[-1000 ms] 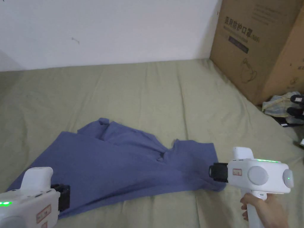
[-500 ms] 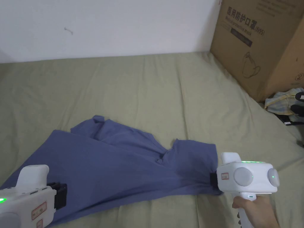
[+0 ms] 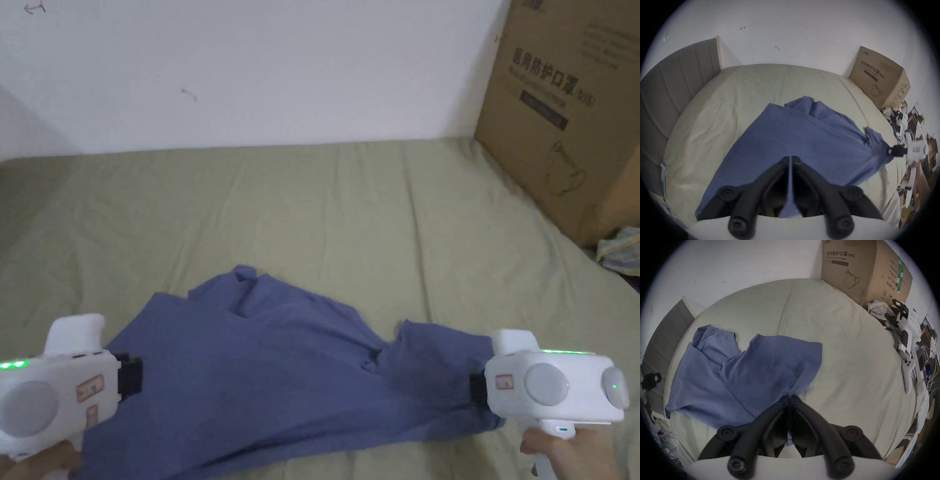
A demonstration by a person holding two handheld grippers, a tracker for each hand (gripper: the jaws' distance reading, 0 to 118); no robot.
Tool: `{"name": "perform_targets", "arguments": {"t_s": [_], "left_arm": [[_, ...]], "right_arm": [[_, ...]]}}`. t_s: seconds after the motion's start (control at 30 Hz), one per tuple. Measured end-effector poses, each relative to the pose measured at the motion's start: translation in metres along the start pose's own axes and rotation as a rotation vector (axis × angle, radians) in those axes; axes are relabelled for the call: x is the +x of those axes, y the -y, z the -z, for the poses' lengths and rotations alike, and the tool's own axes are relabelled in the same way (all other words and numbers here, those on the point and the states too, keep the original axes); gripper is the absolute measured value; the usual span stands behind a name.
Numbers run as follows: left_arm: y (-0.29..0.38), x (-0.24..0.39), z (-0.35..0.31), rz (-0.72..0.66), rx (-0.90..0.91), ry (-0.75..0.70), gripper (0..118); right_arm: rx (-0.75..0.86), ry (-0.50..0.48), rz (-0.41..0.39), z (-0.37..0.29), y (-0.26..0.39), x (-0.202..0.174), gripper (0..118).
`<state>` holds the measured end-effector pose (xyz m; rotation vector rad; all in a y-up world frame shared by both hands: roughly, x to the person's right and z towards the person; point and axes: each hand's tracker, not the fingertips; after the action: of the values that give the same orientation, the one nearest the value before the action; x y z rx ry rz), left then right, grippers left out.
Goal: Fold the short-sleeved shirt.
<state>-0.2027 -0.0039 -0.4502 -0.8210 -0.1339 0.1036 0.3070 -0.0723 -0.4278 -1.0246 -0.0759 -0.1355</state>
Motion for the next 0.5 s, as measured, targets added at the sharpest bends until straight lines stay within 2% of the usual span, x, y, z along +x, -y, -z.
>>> {"name": "perform_targets", "arguments": {"t_s": [0.03,0.07,0.17,0.37,0.5], "left_arm": [[-0.01,-0.005,0.01,-0.026,-0.003,-0.007,80],[-0.02,-0.01,0.023,-0.052,-0.033,-0.015,102],[-0.046,-0.02,0.059,-0.07,-0.051,-0.034,107],[-0.093,-0.031,0.147,-0.075,-0.112,-0.04,106],[-0.103,-0.035,0.184,-0.083,-0.108,-0.047,105]], "right_arm": [[-0.002,-0.001,-0.001,0.001,0.0,0.001,3],[-0.006,0.003,-0.002,0.002,0.001,0.002,3],[-0.015,0.001,-0.006,0.002,0.002,0.006,3],[-0.016,-0.013,0.022,0.0,0.003,0.012,3],[-0.022,-0.01,0.029,0.002,0.003,0.013,3]]}}
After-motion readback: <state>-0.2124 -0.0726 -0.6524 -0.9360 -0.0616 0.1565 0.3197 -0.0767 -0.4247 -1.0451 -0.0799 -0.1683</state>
